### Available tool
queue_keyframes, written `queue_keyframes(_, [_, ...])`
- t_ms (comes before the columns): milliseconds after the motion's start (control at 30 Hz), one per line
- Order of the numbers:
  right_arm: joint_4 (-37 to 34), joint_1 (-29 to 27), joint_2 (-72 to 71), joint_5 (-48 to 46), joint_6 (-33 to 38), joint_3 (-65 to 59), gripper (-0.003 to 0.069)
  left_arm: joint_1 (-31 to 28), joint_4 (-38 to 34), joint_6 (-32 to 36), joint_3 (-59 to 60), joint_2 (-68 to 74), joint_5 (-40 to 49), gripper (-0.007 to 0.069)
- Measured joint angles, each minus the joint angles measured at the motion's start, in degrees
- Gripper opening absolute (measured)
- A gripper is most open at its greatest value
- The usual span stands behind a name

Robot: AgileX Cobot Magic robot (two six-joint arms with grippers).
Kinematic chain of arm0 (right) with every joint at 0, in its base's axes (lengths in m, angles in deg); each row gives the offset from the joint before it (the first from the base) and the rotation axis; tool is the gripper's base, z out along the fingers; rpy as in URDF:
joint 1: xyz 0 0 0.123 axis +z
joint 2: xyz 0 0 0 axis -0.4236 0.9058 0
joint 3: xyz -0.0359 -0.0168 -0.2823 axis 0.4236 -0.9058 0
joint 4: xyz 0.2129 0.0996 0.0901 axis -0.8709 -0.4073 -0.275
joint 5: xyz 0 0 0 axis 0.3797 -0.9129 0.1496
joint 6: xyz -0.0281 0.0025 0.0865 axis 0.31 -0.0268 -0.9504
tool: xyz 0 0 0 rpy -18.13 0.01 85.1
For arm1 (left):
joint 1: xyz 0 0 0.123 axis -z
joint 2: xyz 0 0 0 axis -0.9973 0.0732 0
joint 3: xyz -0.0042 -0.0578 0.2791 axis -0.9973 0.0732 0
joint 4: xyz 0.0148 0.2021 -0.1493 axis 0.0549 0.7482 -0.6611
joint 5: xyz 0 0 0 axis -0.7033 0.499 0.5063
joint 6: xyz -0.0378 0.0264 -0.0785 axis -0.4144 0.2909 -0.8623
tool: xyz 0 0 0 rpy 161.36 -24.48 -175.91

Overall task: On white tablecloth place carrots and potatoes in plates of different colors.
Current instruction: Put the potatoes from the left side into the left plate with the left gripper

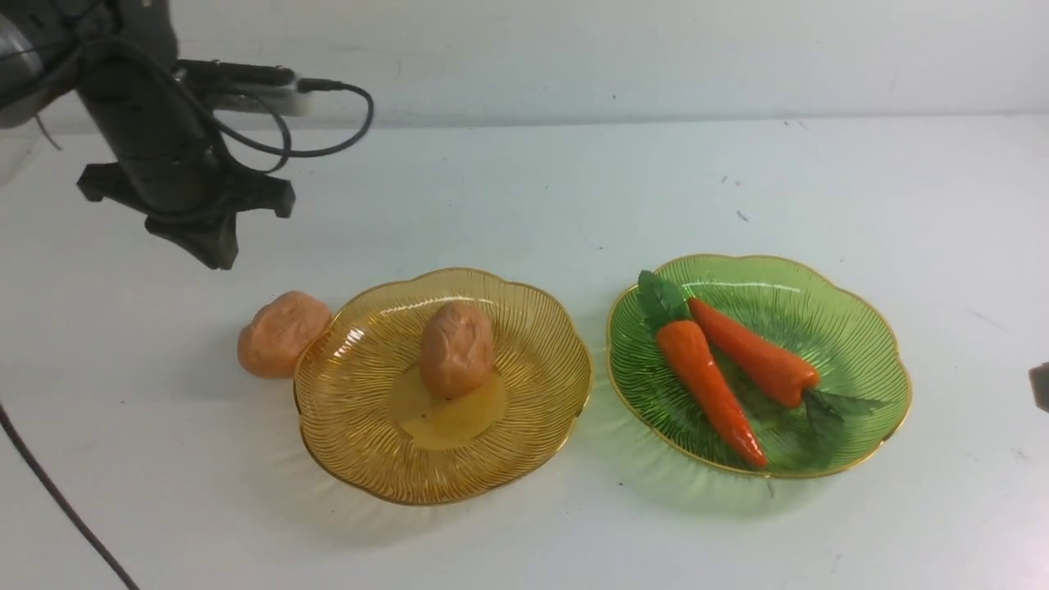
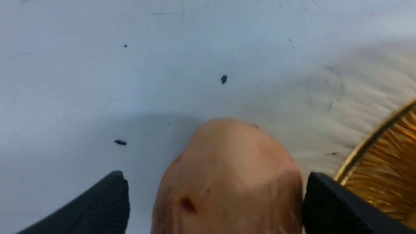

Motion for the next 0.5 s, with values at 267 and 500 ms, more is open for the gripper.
queue_keyframes(267, [0.0,0.0,0.0,0.26,0.49,0.0,-0.0015,0.0,0.58,-1.26,-0.93,2.63,2.89,0.048])
queue_keyframes(500, [0.0,0.0,0.0,0.16,0.66,0.0,-0.0015,-0.8,2.72,-3.66,-11.7,-1.68,8.24,0.0414])
